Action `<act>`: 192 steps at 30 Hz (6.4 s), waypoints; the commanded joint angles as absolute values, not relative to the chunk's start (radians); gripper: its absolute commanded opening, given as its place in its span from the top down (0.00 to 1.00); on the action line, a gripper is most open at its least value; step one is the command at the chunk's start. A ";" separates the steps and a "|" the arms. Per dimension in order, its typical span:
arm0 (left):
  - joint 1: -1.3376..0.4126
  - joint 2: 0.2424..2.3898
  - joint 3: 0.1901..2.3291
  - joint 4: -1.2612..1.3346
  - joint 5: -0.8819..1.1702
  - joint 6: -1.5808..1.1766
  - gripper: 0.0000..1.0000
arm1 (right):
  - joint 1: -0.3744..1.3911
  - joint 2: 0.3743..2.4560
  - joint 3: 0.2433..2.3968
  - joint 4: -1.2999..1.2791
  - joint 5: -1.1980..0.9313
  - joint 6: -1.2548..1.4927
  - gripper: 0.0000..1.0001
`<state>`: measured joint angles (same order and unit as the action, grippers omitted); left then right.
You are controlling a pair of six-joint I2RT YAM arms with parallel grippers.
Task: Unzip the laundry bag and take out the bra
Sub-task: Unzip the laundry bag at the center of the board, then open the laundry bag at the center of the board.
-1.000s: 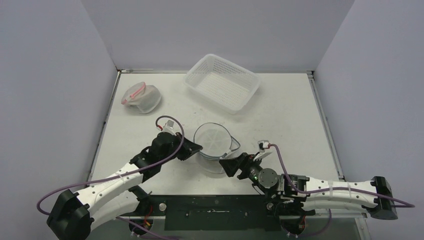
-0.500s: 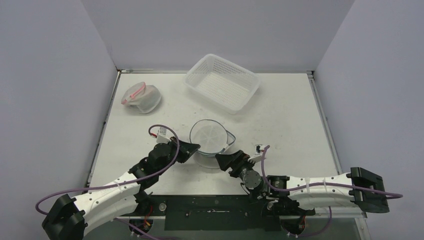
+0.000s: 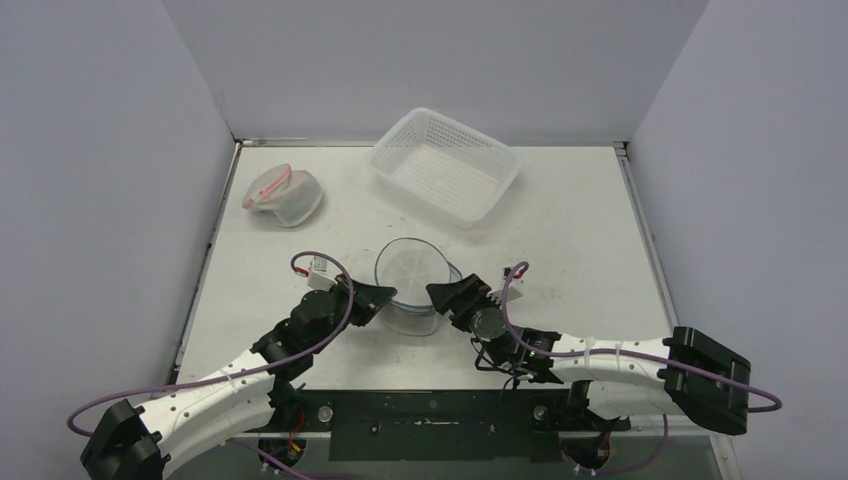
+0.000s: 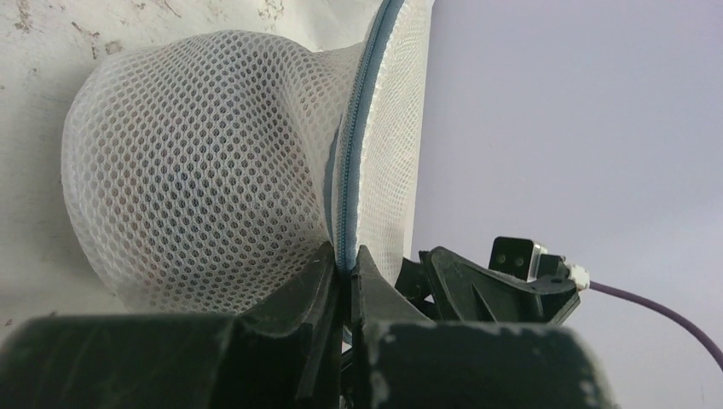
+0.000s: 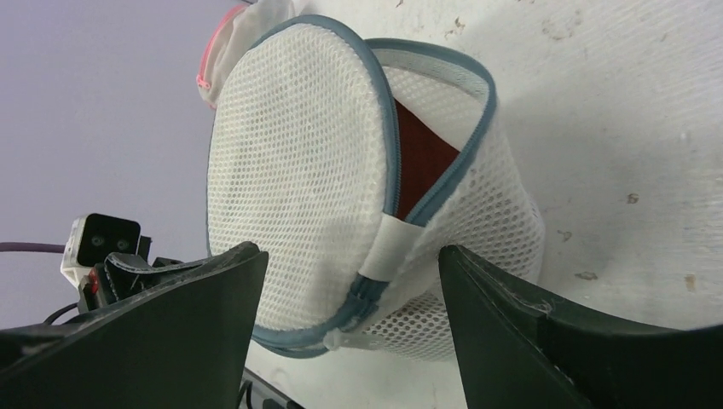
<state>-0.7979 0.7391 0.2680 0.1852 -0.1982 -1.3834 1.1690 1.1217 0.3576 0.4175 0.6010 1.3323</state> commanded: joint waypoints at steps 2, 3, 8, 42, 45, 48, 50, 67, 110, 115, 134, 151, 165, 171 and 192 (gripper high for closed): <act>-0.802 0.739 0.264 0.237 -0.169 -1.368 1.00 | 1.123 1.194 0.414 0.549 0.443 1.333 0.26; -0.802 0.737 0.261 0.238 -0.168 -1.368 1.00 | 1.118 1.208 0.413 0.561 0.431 1.333 0.29; -0.802 0.737 0.248 0.240 -0.157 -1.364 1.00 | 1.091 1.263 0.428 0.590 0.355 1.337 0.57; -0.736 0.244 0.495 -0.606 -0.298 -1.001 0.04 | 0.830 1.195 0.655 0.145 -0.403 0.524 0.95; -0.734 0.253 0.444 -0.571 -0.283 -0.997 0.02 | 0.814 1.148 0.604 0.112 -0.390 0.513 0.95; -0.735 0.289 0.402 -0.538 -0.279 -0.994 0.00 | 0.802 1.109 0.577 0.061 -0.337 0.505 0.95; -0.735 0.323 0.387 -0.515 -0.265 -0.992 0.00 | 0.796 1.084 0.574 0.025 -0.300 0.504 0.83; -0.715 0.480 0.381 -0.267 -0.150 -0.982 0.07 | 1.191 1.072 0.868 -0.283 0.314 0.493 0.37; -0.630 0.607 0.293 -0.103 0.076 -0.892 0.37 | 1.408 1.254 0.704 -0.138 0.475 0.573 0.73; -0.634 0.680 0.256 -0.015 0.148 -0.883 0.50 | 1.410 1.261 0.714 -0.135 0.475 0.571 0.73; -0.697 0.658 0.259 0.125 0.153 -0.870 1.00 | 1.419 1.226 0.828 -0.134 0.654 0.755 0.28; -0.785 0.685 0.259 0.210 0.101 -0.904 1.00 | 1.438 1.535 1.104 -0.374 0.864 0.879 0.35; -0.795 0.691 0.249 0.221 0.097 -0.908 1.00 | 1.398 1.578 1.106 -0.378 0.877 0.899 0.71; -0.795 0.691 0.250 0.216 0.090 -0.907 1.00 | 1.397 1.548 1.097 -0.394 0.889 0.903 0.93; -0.793 0.751 0.296 0.175 0.026 -0.890 1.00 | 1.384 1.048 0.911 -0.616 0.852 0.878 0.95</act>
